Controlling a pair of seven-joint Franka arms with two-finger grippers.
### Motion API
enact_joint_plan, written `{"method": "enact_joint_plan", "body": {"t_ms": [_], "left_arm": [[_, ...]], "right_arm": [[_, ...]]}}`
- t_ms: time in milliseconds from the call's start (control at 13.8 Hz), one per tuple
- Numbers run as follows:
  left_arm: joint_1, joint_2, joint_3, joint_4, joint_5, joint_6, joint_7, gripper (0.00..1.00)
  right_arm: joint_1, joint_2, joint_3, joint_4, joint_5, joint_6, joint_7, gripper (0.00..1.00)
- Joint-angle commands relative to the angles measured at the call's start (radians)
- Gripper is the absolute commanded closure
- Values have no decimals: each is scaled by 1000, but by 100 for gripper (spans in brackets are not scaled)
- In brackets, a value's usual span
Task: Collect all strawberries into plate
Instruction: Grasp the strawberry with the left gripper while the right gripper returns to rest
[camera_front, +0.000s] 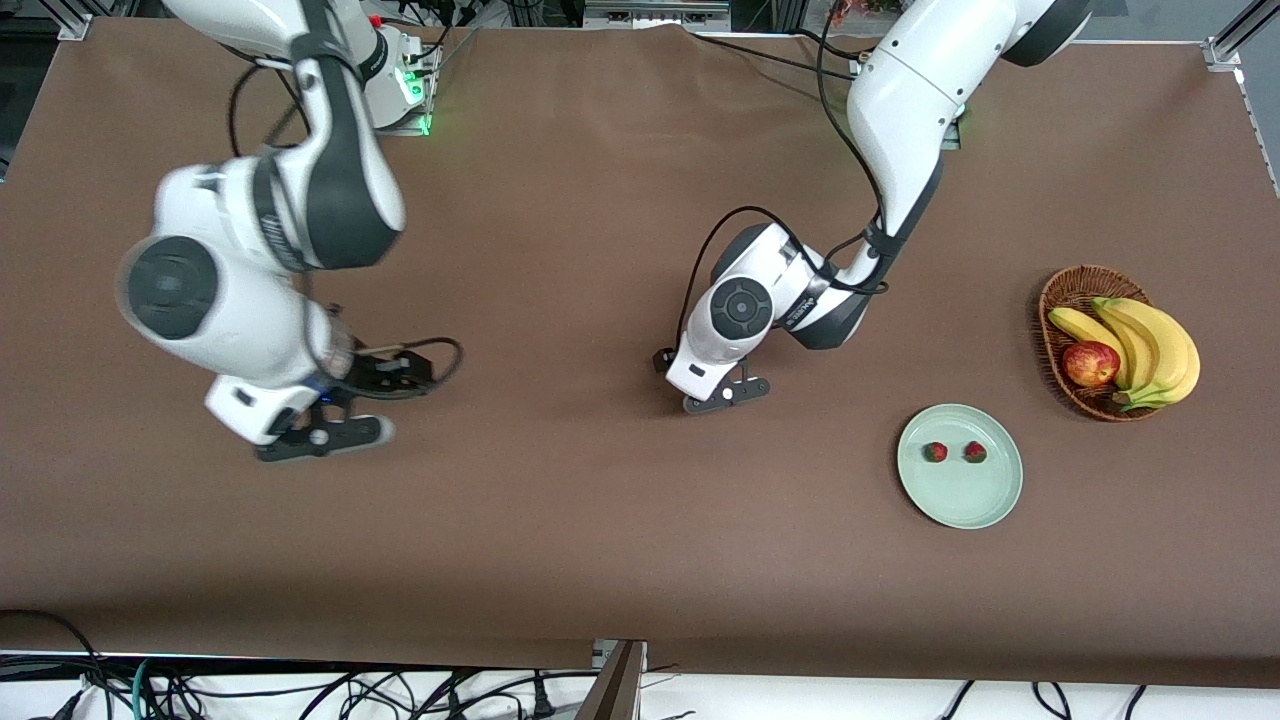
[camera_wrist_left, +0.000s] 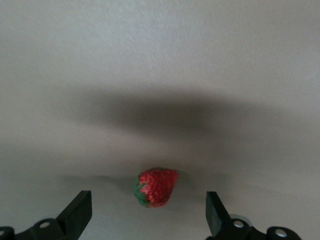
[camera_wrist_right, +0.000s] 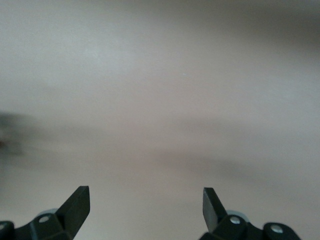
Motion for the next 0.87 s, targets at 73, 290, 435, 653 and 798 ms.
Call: {"method": "enact_joint_plan", "body": {"t_ms": [73, 290, 435, 653, 798], "left_arm": [[-10, 6, 12, -44, 23, 79, -21, 0], [-12, 6, 12, -45, 23, 81, -23, 34], [-20, 12, 12, -47, 23, 82, -25, 50], [-24, 12, 14, -45, 25, 79, -21, 100], [-18, 11, 14, -45, 23, 76, -17, 100]], "right_arm": [[-243, -187, 206, -95, -67, -102, -26, 0], [-409, -311, 378, -198, -239, -103, -32, 0], [-529, -412, 470, -275, -259, -96, -27, 0], [-568, -497, 484, -350, -332, -96, -31, 0], [-568, -511, 488, -361, -383, -103, -40, 0]]}}
